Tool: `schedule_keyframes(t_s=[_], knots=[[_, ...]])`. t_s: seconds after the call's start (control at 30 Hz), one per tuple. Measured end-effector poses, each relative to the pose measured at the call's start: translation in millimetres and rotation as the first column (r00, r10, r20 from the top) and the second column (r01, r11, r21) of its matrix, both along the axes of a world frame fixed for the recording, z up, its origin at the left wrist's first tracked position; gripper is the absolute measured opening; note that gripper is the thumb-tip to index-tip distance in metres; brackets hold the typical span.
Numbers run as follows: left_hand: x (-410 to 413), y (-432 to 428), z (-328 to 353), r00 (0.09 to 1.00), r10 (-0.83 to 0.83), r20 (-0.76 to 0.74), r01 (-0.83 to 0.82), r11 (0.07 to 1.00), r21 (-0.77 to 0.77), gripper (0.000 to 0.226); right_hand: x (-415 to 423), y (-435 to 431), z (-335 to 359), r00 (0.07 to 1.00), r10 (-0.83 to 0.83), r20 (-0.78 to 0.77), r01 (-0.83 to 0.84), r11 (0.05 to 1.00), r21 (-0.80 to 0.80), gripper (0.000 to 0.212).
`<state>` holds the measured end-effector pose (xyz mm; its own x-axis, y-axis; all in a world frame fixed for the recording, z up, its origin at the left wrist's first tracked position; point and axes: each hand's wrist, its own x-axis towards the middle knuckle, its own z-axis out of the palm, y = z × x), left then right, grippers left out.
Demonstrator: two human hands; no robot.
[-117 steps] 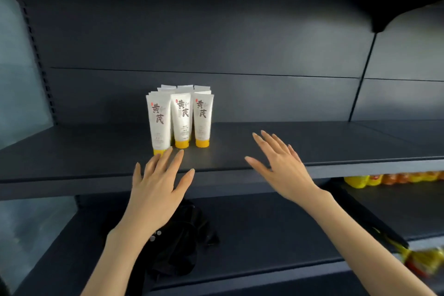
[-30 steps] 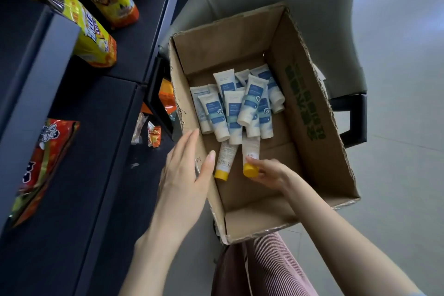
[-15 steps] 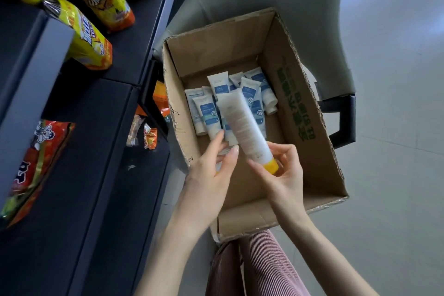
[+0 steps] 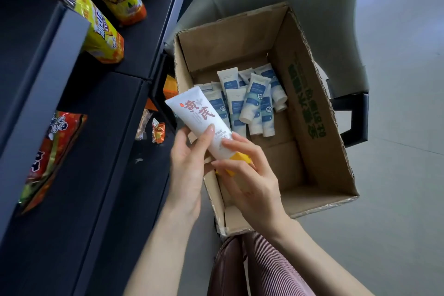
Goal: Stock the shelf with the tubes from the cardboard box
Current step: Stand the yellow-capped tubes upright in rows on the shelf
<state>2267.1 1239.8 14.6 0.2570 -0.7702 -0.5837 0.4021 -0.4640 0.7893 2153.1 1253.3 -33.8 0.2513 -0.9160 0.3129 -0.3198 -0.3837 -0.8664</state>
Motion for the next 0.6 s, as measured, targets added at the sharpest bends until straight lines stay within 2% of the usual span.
schedule_keyframes(t_s=[0.1,0.17,0.27,0.37,0.4,0.47,0.53,0.6], knots=[[10,2,-4,1.000,0.005,0.026,-0.005,1.000,-0.017,0.036,-4,7,-2,0.999,0.040,-0.009,-0.039,0.997,0.060,0.014],[19,4,-7,0.998,0.011,0.054,-0.010,1.000,-0.014,0.040,-8,11,-2,1.000,0.017,0.022,-0.020,0.987,0.160,0.019],[33,8,-11,0.995,0.043,0.087,-0.044,0.999,0.012,0.031,-15,11,-18,0.996,-0.069,0.052,0.046,0.931,0.363,0.019],[44,12,-14,0.990,0.091,0.107,-0.095,0.995,0.040,0.028,-21,-1,-57,0.991,-0.028,-0.134,0.099,0.824,0.558,0.023],[46,14,-14,0.988,0.104,0.115,-0.110,0.993,0.046,0.029,-23,-6,-72,0.976,-0.005,-0.216,0.145,0.756,0.638,0.025],[48,17,-15,0.984,0.116,0.137,-0.125,0.990,0.059,0.032,-22,-18,-95,0.948,-0.004,-0.320,0.271,0.543,0.795,0.036],[50,21,-17,0.981,0.110,0.159,-0.122,0.990,0.070,0.035,-18,-29,-120,0.938,-0.042,-0.345,0.340,0.324,0.883,0.049],[50,23,-19,0.979,0.104,0.175,-0.119,0.990,0.079,0.036,-10,-36,-142,0.934,-0.105,-0.340,0.354,0.161,0.921,0.063]])
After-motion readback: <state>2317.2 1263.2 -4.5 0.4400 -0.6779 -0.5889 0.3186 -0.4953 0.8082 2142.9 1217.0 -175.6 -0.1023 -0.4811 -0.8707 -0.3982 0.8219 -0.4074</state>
